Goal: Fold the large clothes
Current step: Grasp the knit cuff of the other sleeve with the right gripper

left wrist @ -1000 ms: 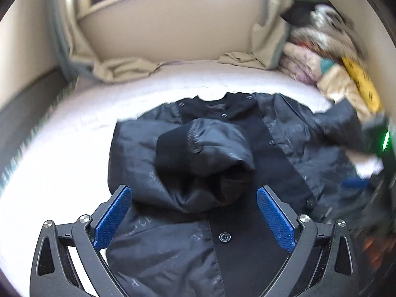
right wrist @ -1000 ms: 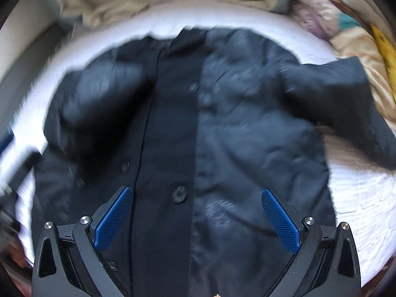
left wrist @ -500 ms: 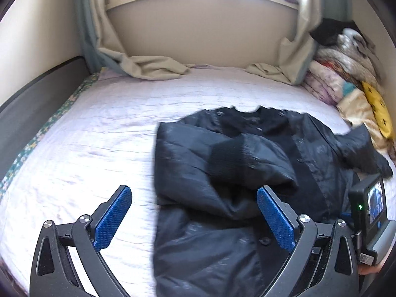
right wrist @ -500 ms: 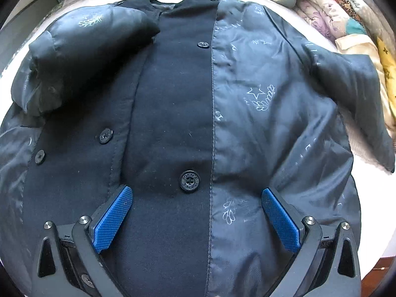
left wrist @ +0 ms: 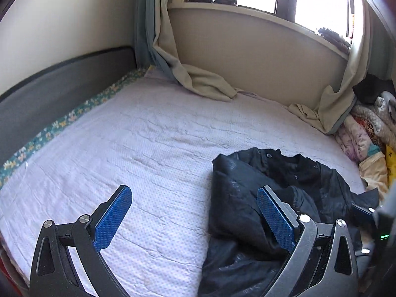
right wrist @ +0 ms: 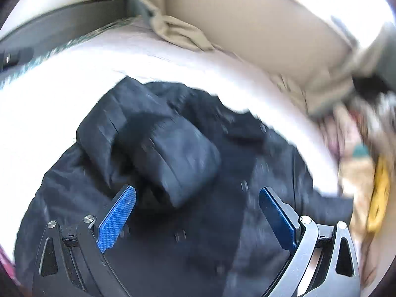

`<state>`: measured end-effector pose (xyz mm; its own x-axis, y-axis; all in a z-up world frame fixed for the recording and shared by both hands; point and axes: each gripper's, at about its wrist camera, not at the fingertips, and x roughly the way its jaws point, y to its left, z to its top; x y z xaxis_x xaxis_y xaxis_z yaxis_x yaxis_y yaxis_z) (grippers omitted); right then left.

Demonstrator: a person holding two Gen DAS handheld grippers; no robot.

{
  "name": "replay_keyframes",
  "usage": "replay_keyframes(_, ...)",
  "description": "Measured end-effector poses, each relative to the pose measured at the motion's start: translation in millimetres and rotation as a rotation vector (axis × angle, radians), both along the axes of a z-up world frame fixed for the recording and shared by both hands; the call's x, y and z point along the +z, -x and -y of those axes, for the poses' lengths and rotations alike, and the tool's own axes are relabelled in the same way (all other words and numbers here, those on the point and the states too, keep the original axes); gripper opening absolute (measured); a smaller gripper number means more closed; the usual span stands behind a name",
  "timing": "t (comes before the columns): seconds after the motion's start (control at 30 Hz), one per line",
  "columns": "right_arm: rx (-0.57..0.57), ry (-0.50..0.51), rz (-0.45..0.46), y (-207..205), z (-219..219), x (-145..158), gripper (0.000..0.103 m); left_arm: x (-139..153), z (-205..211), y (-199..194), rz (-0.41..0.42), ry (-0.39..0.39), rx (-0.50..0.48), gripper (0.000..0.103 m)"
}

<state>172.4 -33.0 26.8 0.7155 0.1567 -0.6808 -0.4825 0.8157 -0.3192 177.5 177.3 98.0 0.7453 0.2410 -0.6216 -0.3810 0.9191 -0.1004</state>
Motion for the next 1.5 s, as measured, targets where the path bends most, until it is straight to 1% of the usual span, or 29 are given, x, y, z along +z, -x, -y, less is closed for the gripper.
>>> replay_keyframes(0.03, 0.008, 0.039, 0.017, -5.7, -12.9, -6.1, 0.097, -0.5, 2.1, -1.3, -0.008, -0.01, -0.004, 0.102)
replay_keyframes(0.1, 0.017, 0.074, 0.019, -18.7, -30.7, -18.4, 0.085, -1.8, 7.2, -0.9, -0.016, -0.035, -0.007, 0.102)
replay_keyframes(0.17, 0.026, 0.075, 0.012, -23.4, -42.2, -31.8, 0.083, -3.5, 10.7, -2.8, -0.024, -0.041, -0.016, 0.102)
replay_keyframes(0.23, 0.021, 0.1, 0.011, -31.2, -48.5, -47.0, 0.081, -7.0, 14.3, -4.8, -0.035, -0.045, -0.028, 0.102)
replay_keyframes(0.27, 0.023, 0.117, 0.005, -34.0, -51.8, -53.8, 0.073, -8.9, 16.5, -5.9, -0.04, -0.048, -0.03, 0.102)
replay_keyframes(0.3, 0.025, 0.121, -0.007, -38.5, -51.7, -59.0, 0.059, -11.0, 17.1, -8.0, -0.048, -0.053, -0.032, 0.102)
replay_keyframes(0.33, 0.019, 0.114, -0.029, -41.7, -50.3, -63.0, 0.053, -13.3, 17.3, -10.3, -0.056, -0.055, -0.033, 0.102)
replay_keyframes(0.4, -0.01, 0.078, -0.062, -54.0, -49.1, -66.9, 0.036, -16.4, 17.5, -14.1, -0.067, -0.049, -0.034, 0.102)
replay_keyframes(0.43, -0.028, 0.049, -0.069, -57.9, -44.8, -65.3, 0.033, -17.8, 17.3, -15.4, -0.071, -0.043, -0.033, 0.102)
replay_keyframes(0.47, -0.046, 0.016, -0.072, -61.0, -39.3, -61.5, 0.024, -19.1, 17.3, -16.2, -0.074, -0.037, -0.033, 0.102)
replay_keyframes(0.5, -0.059, -0.011, -0.075, -61.9, -32.4, -57.3, 0.021, -20.0, 17.5, -16.6, -0.075, -0.031, -0.033, 0.102)
replay_keyframes(0.6, -0.124, -0.19, -0.135, -67.4, 4.6, -38.3, 0.021, -20.6, 18.8, -16.4, -0.077, -0.034, -0.035, 0.102)
replay_keyframes(0.73, -0.215, -0.445, -0.285, -71.3, 67.0, -30.7, 0.022, -20.5, 18.6, -14.8, -0.078, -0.039, -0.035, 0.102)
replay_keyframes(0.77, -0.23, -0.506, -0.333, -71.9, 81.8, -32.2, 0.029, -20.3, 18.1, -14.6, -0.078, -0.037, -0.034, 0.102)
replay_keyframes(0.8, -0.249, -0.585, -0.398, -70.8, 101.2, -34.6, 0.044, -20.3, 17.5, -13.8, -0.078, -0.034, -0.032, 0.102)
replay_keyframes(0.83, -0.262, -0.622, -0.427, -70.5, 113.0, -35.9, 0.055, -20.4, 16.8, -13.3, -0.078, -0.033, -0.03, 0.102)
replay_keyframes(0.87, -0.282, -0.664, -0.447, -65.7, 129.4, -35.0, 0.073, -20.4, 16.1, -13.1, -0.078, -0.033, -0.027, 0.102)
replay_keyframes(0.9, -0.297, -0.696, -0.45, -61.2, 144.3, -32.2, 0.082, -20.2, 15.9, -13.0, -0.078, -0.033, -0.025, 0.102)
replay_keyframes(1.0, -0.323, -0.784, -0.451, -54.4, 184.4, -21.7, 0.086, -20.0, 15.9, -12.4, -0.077, -0.035, -0.015, 0.102)
replay_keyframes(1.07, -0.351, -0.863, -0.449, -57.7, 213.0, -21.4, 0.087, -20.4, 17.8, -13.5, -0.078, -0.038, -0.014, 0.102)
replay_keyframes(1.17, -0.393, -0.907, -0.493, -72.5, 240.7, -30.9, 0.087, -23.6, 23.2, -17.0, -0.089, -0.054, -0.021, 0.102)
replay_keyframes(1.23, -0.431, -0.934, -0.575, -82.5, 253.1, -51.7, 0.087, -27.4, 27.8, -20.2, -0.103, -0.063, -0.031, 0.102)
replay_keyframes(1.27, -0.448, -0.951, -0.63, -86.4, 255.7, -65.6, 0.087, -29.0, 29.3, -21.1, -0.108, -0.065, -0.035, 0.102)
replay_keyframes(1.33, -0.45, -0.992, -0.721, -90.2, 257.0, -86.5, 0.085, -31.7, 31.9, -23.2, -0.117, -0.064, -0.042, 0.102)
replay_keyframes(1.4, -0.42, -1.036, -0.795, -91.1, 252.6, -104.1, 0.08, -33.3, 33.2, -24.3, -0.119, -0.055, -0.044, 0.102)
replay_keyframes(1.43, -0.408, -1.042, -0.811, -92.3, 249.1, -108.6, 0.078, -33.9, 33.5, -24.6, -0.12, -0.049, -0.045, 0.102)
replay_keyframes(1.47, -0.393, -1.04, -0.821, -94.0, 244.1, -113.2, 0.07, -34.8, 33.3, -25.3, -0.122, -0.043, -0.046, 0.102)
replay_keyframes(1.5, -0.375, -1.041, -0.826, -96.1, 239.0, -116.2, 0.058, -35.4, 33.5, -25.7, -0.124, -0.04, -0.046, 0.102)
